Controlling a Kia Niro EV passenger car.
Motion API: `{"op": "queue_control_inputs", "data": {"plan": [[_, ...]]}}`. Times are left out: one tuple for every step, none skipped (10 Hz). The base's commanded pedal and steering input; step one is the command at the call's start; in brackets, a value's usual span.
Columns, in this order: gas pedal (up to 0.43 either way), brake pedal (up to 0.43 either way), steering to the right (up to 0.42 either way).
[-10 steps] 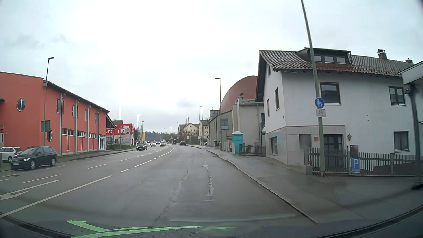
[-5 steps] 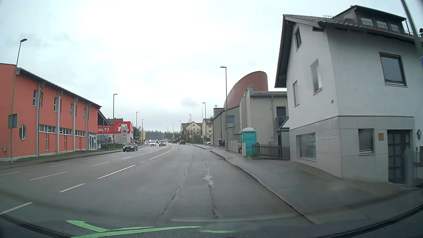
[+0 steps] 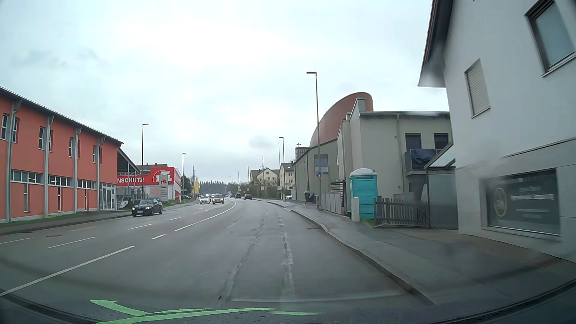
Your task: Follow the waypoints while adhering to traffic rules and regulations
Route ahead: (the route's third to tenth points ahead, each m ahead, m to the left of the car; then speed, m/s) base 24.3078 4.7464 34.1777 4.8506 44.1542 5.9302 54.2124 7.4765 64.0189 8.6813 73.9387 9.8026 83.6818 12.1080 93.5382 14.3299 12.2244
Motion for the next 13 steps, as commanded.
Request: {"op": "queue_control_inputs", "data": {"plan": [[0.189, 0.0, -0.013], [0.189, 0.0, -0.013], [0.189, 0.0, -0.013], [0.189, 0.0, -0.013], [0.189, 0.0, -0.013], [0.189, 0.0, -0.013], [0.189, 0.0, -0.013], [0.189, 0.0, -0.013], [0.189, 0.0, -0.014], [0.189, 0.0, -0.016], [0.189, 0.0, -0.018], [0.189, 0.0, -0.018], [0.189, 0.0, -0.017]]}}
